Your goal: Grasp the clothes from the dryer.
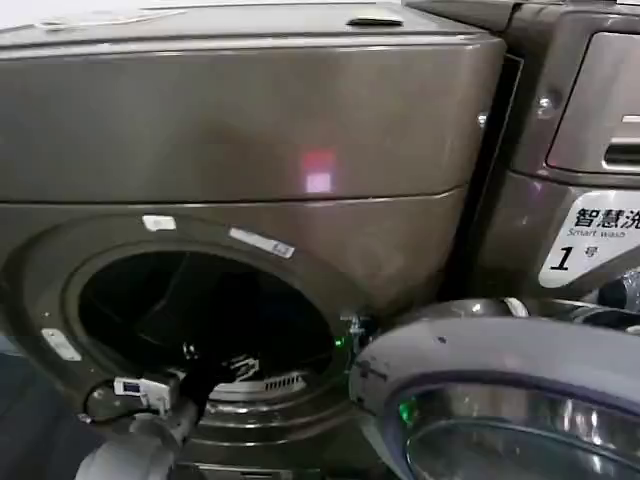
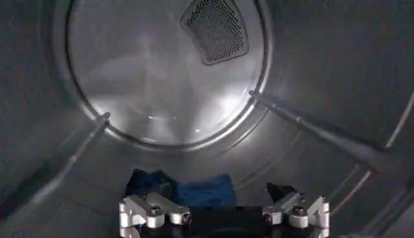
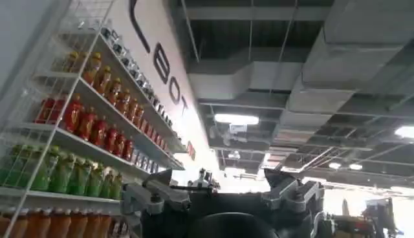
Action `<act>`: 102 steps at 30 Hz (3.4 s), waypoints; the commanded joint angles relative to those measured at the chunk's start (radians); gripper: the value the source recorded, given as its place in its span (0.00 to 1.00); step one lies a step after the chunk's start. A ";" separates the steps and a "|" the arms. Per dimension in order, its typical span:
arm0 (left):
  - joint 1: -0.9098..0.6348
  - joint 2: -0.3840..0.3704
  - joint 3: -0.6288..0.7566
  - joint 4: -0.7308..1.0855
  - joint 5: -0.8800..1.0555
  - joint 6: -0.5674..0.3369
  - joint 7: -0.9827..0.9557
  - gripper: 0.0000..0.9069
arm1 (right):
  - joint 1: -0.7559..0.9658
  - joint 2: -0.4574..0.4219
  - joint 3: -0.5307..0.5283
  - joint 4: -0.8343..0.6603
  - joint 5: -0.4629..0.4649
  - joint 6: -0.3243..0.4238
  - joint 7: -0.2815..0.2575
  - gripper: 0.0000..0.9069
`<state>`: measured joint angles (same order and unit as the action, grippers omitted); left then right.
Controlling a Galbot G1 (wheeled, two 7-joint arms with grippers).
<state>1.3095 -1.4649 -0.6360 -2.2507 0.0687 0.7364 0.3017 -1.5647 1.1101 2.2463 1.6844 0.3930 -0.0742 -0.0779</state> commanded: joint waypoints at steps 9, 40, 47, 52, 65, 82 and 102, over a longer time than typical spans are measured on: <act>-0.228 -0.006 0.015 0.256 0.025 0.049 -0.029 1.00 | 0.009 -0.002 -0.011 0.005 0.001 0.001 0.004 1.00; -0.754 -0.004 0.035 0.962 0.468 -0.275 0.223 1.00 | 0.011 -0.002 -0.028 0.013 -0.001 0.002 0.002 1.00; -0.867 -0.006 0.045 1.114 0.868 -0.550 0.333 1.00 | 0.011 -0.003 -0.036 0.022 -0.003 0.000 0.000 1.00; -0.914 0.003 0.048 1.120 1.133 -0.700 0.513 1.00 | 0.006 -0.001 -0.037 0.023 -0.004 0.000 -0.001 1.00; -0.971 0.054 0.065 1.161 1.290 -1.090 0.777 1.00 | 0.008 0.006 -0.062 0.029 -0.007 0.006 -0.001 1.00; -1.082 0.051 0.141 1.307 1.340 -1.075 1.044 1.00 | 0.007 0.022 -0.063 0.006 -0.007 0.024 -0.002 1.00; -1.122 0.077 0.136 1.534 1.258 -0.958 1.012 1.00 | 0.016 0.019 -0.065 0.015 -0.006 0.024 -0.002 1.00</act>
<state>0.2030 -1.3912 -0.4996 -0.8387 1.3397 -0.2537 1.3110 -1.5489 1.1295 2.1803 1.6989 0.3866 -0.0510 -0.0810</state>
